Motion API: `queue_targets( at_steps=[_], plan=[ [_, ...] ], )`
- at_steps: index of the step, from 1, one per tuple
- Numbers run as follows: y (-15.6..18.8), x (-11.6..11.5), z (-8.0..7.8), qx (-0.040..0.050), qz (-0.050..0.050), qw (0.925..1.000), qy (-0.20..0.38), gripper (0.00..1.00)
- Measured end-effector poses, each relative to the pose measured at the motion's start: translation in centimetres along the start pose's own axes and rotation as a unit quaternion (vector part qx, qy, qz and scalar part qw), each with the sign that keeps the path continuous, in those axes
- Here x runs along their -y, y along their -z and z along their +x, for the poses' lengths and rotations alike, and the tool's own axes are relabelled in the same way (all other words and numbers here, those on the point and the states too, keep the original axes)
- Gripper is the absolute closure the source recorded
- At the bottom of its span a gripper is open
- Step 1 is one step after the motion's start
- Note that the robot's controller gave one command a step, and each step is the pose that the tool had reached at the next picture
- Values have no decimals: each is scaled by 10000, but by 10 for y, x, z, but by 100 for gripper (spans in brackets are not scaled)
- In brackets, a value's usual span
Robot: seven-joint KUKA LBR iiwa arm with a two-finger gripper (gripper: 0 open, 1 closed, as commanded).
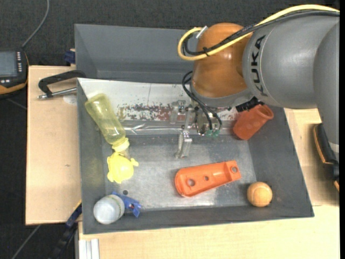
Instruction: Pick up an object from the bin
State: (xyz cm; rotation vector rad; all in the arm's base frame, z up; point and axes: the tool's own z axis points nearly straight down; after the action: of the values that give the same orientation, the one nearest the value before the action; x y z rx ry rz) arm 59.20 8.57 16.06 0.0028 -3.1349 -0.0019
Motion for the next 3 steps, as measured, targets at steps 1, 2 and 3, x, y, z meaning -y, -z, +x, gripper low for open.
queue_targets(
  at_steps=[1, 2, 3],
  plan=[
    [5, 0, -2, 42, -3, 10000, -6, 0],
    [-50, 58, 5, 44, -8, 9998, 184, 0],
    [-84, 68, 34, 40, 10, 9999, 107, 0]
  ],
)
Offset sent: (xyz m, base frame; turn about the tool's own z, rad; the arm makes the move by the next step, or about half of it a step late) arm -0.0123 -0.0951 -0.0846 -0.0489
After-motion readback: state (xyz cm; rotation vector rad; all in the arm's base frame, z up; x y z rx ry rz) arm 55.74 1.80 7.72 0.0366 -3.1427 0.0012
